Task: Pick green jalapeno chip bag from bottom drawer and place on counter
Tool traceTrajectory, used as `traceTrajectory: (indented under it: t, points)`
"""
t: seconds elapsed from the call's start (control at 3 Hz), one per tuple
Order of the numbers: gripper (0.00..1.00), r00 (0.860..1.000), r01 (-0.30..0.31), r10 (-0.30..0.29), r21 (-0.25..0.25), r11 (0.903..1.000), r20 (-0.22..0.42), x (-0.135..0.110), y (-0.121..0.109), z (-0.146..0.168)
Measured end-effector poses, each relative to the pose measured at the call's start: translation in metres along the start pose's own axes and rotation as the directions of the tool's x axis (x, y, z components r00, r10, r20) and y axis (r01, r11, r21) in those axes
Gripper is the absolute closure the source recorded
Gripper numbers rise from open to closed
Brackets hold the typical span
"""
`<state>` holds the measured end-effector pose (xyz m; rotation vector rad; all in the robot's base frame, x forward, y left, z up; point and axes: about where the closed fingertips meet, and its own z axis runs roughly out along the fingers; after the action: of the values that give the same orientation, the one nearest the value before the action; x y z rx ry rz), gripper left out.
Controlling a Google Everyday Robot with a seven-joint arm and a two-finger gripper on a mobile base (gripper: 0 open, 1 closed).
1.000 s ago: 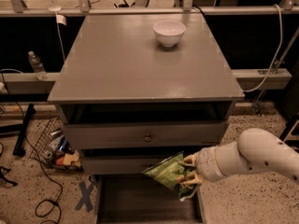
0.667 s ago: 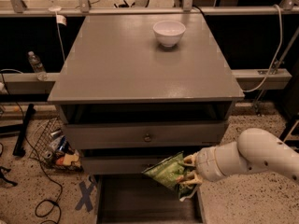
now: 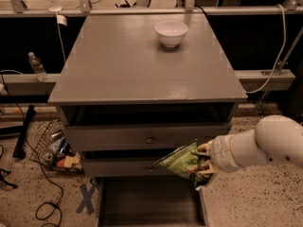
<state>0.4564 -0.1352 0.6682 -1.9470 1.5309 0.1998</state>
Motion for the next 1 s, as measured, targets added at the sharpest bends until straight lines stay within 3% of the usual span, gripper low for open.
traceTrajectory:
  t: [0.33,0.67,1.0]
  points:
    - [1.0,0.995,0.054,-0.048,0.066,0.9964,-0.087,-0.005,-0.023,-0.056]
    - [1.0,0.981,0.105,-0.083,0.118,0.9875,-0.174,-0.008,-0.054,-0.102]
    - [1.0,0.981,0.105,-0.083,0.118,0.9875,-0.174,-0.008,-0.054,-0.102]
